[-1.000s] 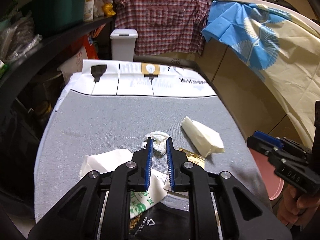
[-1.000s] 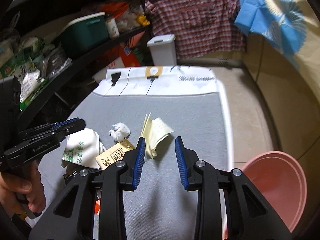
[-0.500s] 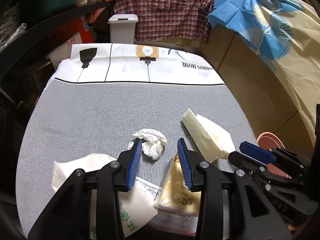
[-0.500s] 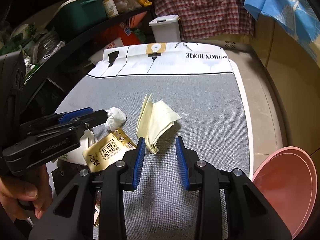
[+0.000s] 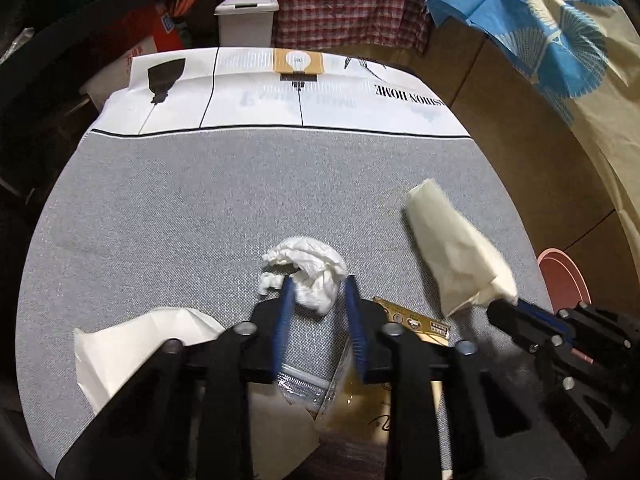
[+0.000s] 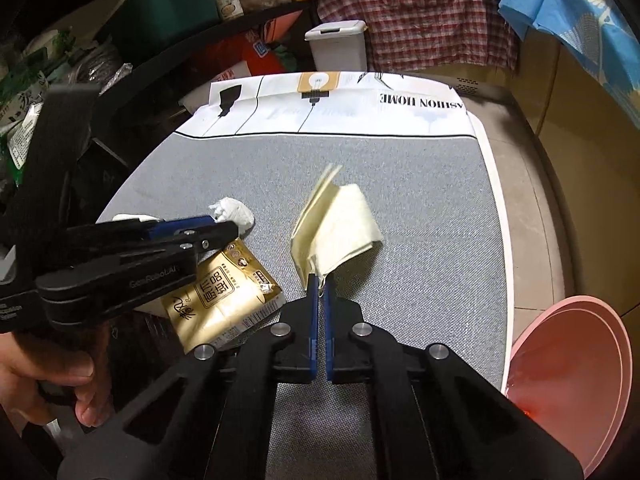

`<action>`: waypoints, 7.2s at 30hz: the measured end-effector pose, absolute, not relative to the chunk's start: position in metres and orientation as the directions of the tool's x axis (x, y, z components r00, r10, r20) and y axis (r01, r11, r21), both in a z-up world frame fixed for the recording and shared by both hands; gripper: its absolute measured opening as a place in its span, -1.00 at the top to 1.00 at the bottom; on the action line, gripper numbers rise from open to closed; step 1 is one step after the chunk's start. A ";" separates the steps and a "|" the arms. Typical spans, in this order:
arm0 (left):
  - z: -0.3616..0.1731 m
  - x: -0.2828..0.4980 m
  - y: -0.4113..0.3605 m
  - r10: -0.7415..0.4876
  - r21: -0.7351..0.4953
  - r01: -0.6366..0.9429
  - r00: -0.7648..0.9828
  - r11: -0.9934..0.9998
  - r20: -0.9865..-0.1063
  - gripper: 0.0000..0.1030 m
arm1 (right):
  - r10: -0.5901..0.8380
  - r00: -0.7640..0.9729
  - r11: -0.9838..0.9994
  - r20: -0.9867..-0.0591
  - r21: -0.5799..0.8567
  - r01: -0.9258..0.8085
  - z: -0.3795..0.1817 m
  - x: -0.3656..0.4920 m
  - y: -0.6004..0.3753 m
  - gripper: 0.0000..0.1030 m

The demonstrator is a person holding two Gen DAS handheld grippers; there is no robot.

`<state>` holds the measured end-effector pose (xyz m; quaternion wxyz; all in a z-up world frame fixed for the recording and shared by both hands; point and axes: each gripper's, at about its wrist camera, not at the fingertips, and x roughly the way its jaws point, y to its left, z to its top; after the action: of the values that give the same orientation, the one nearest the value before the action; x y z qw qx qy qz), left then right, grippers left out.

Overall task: Collect trash
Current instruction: 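Move both tools back to the table and grasp the yellow tissue with the right gripper, then lift the yellow tissue with the right gripper while the left gripper grasps the white crumpled tissue, then carry both tissues over the pink bucket and open both grippers, then move both tools back to the board toward the white bag and gold tissue pack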

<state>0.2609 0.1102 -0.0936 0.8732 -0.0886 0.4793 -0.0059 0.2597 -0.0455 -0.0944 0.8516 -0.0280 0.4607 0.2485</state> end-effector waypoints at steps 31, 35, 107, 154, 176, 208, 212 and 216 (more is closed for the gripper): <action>-0.042 0.230 0.115 -0.096 -0.159 -0.035 0.662 0.987 -0.743 0.85 | 0.384 0.575 0.890 -0.722 0.125 -0.438 -0.050 0.235 -0.069 0.96; -0.036 0.221 0.115 -0.112 -0.167 -0.015 0.683 0.986 -0.722 0.85 | 0.382 0.587 0.894 -0.714 0.125 -0.430 -0.044 0.232 -0.073 0.96; 0.026 0.169 -0.003 -0.259 -0.177 0.189 0.741 0.966 -0.620 0.85 | 0.191 0.743 0.981 -0.641 0.101 -0.164 0.029 0.159 -0.270 0.96; -0.023 0.175 -0.135 -0.459 -0.176 0.475 0.585 0.862 -0.669 0.54 | 0.061 0.643 0.998 -0.763 0.030 -0.059 -0.013 0.181 -0.298 0.83; -0.010 0.166 -0.060 -0.368 -0.162 0.353 0.660 0.921 -0.655 0.46 | 0.086 0.699 0.996 -0.710 0.039 -0.082 0.003 0.170 -0.278 0.24; -0.046 0.104 0.169 -0.058 -0.111 -0.034 0.685 0.993 -0.726 0.28 | 0.468 0.550 0.852 -0.691 0.188 -0.488 -0.043 0.197 -0.044 -0.41; -0.056 0.110 0.171 -0.052 -0.103 -0.037 0.670 0.994 -0.741 0.28 | 0.483 0.500 0.846 -0.719 0.235 -0.479 -0.060 0.211 -0.031 -0.44; -0.063 0.117 0.167 -0.050 -0.090 -0.026 0.661 0.996 -0.749 0.28 | 0.496 0.449 0.833 -0.743 0.262 -0.488 -0.076 0.219 -0.017 -0.45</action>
<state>0.1166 0.1673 -0.0627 0.9102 -0.0463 0.4116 -0.0066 0.2188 -0.0166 -0.0759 0.8511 0.0048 0.4383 0.2891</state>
